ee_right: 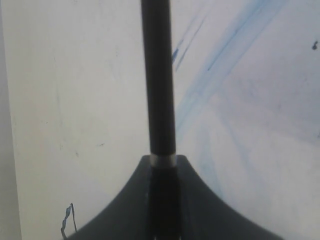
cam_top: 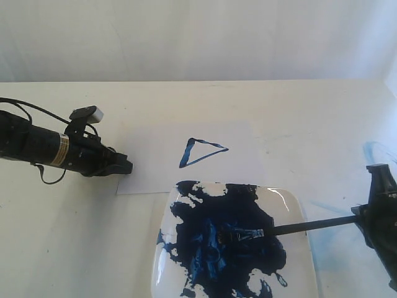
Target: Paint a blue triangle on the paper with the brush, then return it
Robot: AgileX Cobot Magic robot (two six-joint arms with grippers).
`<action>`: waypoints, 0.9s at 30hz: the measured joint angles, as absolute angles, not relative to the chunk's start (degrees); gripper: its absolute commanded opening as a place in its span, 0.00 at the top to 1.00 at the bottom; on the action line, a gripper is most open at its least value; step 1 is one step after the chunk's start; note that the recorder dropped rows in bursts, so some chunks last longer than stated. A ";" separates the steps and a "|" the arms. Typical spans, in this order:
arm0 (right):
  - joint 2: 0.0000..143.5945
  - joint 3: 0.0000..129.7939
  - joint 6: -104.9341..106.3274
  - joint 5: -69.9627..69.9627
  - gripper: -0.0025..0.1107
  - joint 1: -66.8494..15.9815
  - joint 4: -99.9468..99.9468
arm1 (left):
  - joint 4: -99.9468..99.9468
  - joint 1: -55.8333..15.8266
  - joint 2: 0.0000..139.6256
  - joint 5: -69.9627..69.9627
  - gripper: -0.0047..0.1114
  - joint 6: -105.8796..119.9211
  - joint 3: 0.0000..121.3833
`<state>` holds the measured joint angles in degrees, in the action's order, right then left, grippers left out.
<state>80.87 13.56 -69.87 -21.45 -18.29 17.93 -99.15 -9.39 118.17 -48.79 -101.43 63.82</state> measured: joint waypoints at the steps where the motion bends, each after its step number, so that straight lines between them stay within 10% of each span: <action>1: 80.87 13.56 -69.74 -21.45 0.98 -18.29 17.93 | -99.15 -9.39 118.17 -48.79 0.96 -101.43 63.82; 27: 84.09 13.56 -68.35 -22.86 0.98 -18.29 17.97 | -99.15 -9.39 118.17 -48.79 0.96 -101.43 63.82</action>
<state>84.09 13.56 -68.35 -22.86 -18.29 17.97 -99.15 -9.39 118.17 -48.79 -101.43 63.82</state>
